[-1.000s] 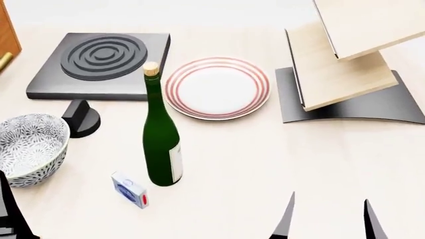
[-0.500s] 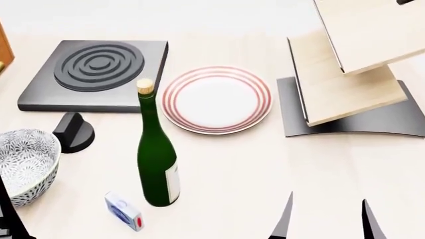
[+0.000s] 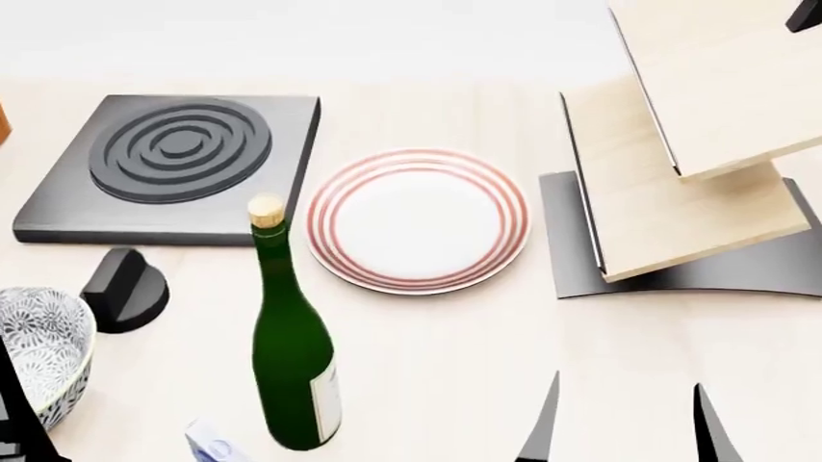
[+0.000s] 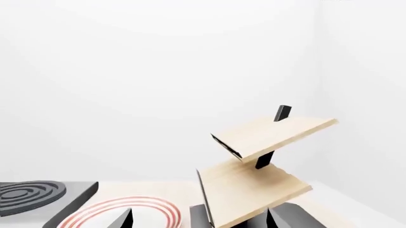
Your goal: Pick up the akita bowl and put it on the plate.
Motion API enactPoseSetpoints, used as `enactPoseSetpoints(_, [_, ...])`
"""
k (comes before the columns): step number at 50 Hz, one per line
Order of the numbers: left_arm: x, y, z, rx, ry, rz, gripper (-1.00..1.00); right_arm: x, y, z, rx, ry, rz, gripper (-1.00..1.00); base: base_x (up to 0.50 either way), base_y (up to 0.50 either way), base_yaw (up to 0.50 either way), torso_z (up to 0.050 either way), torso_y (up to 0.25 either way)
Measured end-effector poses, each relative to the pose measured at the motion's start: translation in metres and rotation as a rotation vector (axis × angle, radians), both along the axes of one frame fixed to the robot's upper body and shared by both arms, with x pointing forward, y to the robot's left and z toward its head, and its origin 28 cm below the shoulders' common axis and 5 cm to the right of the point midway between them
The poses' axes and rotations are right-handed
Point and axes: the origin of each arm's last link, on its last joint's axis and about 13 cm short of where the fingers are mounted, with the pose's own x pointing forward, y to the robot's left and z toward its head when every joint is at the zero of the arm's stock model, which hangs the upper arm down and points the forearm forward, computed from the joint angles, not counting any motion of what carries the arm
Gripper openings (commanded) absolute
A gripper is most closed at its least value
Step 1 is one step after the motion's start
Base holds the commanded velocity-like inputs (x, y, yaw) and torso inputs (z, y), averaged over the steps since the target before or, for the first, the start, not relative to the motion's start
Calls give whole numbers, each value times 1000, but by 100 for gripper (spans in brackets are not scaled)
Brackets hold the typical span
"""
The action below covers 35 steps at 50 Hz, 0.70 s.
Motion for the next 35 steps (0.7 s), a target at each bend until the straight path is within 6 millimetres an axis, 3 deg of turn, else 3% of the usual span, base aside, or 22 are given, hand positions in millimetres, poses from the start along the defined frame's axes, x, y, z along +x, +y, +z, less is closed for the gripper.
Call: enactPoseSetpoints(35, [-1,0,-1,2,-2,-1,100,-2,1,-1,3,-2,13,100,193,0,0,0,0])
